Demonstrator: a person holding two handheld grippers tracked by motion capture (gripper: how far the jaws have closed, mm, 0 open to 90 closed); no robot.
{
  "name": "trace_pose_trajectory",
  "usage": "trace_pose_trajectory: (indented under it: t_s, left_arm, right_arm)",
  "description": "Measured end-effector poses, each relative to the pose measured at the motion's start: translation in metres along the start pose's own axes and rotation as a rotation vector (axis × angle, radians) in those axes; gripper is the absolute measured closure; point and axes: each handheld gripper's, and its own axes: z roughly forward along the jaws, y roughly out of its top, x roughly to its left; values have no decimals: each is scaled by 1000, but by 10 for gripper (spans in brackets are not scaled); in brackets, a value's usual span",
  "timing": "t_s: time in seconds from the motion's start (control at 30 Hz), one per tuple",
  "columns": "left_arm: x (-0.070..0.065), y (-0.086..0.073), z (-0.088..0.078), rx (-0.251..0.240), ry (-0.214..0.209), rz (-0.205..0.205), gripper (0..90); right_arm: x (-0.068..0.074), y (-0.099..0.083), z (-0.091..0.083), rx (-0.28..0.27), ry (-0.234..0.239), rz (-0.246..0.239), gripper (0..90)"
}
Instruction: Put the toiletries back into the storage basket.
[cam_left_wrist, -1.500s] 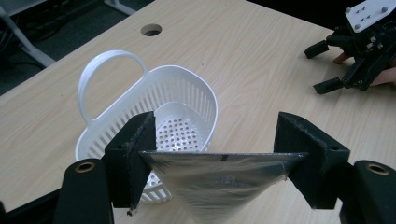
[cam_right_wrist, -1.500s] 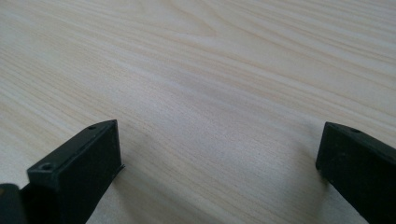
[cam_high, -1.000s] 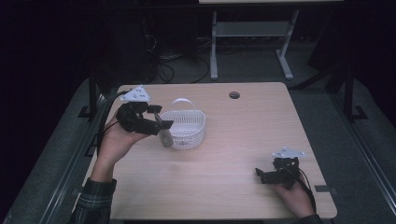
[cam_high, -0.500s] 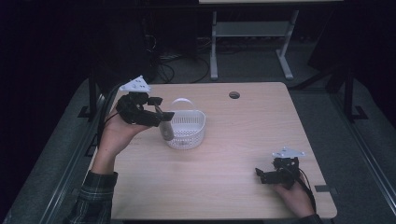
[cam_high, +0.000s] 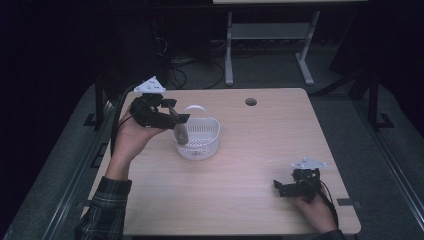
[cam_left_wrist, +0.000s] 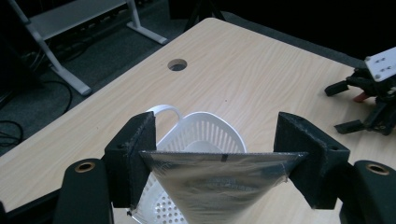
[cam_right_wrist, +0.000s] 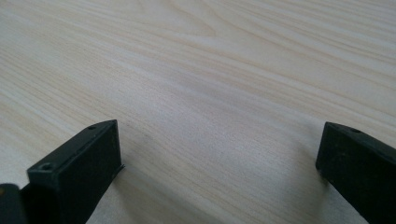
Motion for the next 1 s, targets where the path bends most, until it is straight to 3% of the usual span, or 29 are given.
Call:
trace_pose_trajectory:
  t_s: [1.0]
  left_arm:
    - [16,-27,39,27,43,-32,294]
  right_arm:
    - [0,0,0,2,0,-1,0]
